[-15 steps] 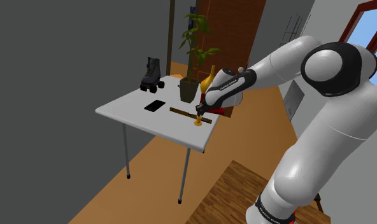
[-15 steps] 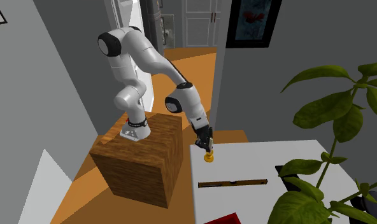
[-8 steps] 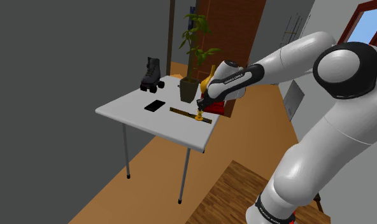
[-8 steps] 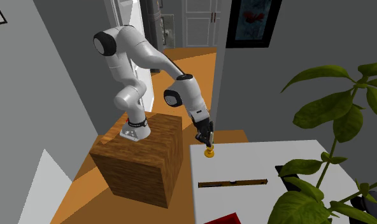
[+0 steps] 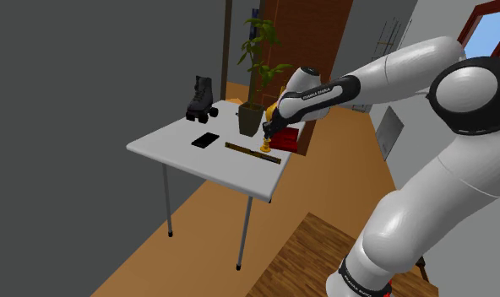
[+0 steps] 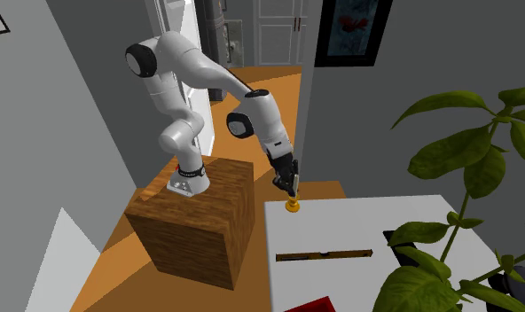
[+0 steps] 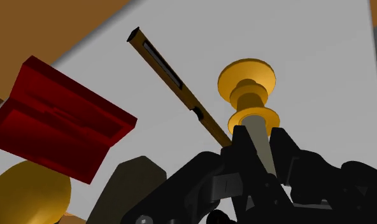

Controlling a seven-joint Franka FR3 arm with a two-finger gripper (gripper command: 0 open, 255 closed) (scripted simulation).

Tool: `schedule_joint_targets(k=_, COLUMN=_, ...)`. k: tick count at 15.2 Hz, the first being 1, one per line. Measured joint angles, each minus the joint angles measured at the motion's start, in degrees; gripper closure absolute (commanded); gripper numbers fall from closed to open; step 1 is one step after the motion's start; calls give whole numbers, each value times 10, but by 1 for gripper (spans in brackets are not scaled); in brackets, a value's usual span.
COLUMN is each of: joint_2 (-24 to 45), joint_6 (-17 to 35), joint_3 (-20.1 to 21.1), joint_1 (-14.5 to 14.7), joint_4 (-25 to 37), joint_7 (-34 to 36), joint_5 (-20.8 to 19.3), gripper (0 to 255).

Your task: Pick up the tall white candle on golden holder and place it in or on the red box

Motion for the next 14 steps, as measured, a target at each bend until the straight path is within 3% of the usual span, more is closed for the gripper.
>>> schedule_joint_targets(k=8, joint_2=-22, joint_6=-61, joint_3=1, joint_1=-2, joint_4=40, joint_7=-2, joint_5=-3, gripper=255)
schedule_joint_targets(k=14, joint_2=62, joint_6=-76, joint_3=-57, joint_1=-1, joint_4=134, joint_7=-107, joint_5=68, gripper=255)
